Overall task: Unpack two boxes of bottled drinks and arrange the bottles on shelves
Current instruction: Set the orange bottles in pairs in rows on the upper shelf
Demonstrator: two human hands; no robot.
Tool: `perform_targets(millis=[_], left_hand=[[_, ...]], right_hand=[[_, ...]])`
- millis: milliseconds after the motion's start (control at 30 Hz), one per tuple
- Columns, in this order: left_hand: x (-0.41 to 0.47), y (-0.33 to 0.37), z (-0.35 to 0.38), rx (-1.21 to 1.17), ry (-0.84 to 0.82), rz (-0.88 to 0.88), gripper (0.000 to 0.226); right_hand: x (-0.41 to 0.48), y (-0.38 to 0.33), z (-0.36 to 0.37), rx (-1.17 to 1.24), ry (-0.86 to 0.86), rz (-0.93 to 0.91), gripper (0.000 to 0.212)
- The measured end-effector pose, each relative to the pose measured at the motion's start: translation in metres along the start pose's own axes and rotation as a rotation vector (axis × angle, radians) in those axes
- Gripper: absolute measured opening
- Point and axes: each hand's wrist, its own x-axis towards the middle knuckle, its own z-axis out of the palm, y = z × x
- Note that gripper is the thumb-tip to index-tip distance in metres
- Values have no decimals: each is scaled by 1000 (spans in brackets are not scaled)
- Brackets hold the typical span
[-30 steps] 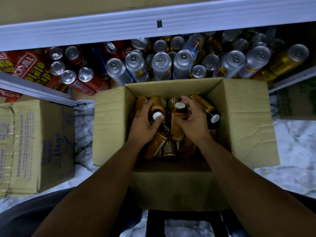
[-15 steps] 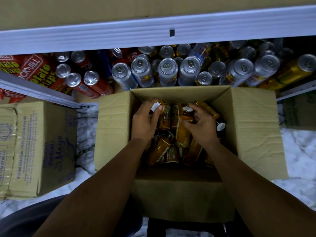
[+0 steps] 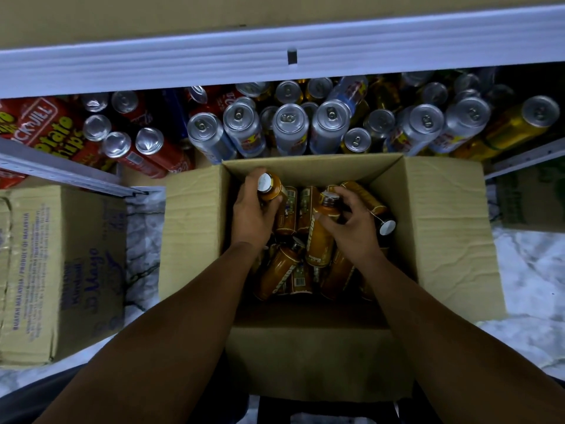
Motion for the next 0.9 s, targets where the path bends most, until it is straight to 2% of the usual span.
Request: perform_targets(millis=[100, 267, 600, 900], left_hand=[[-1, 0, -3, -60, -13, -20, 58], [-13, 13, -14, -160, -105, -51, 65], [-23, 61, -55, -314, -154, -92, 62], [-24, 87, -69, -318, -152, -136, 67]], right_hand=[[0, 0, -1, 100, -17, 55, 66], [-10, -16, -7, 205, -11, 47, 42], [-31, -62, -23, 221, -17, -62, 52], [-40, -99, -36, 178, -21, -116, 56]])
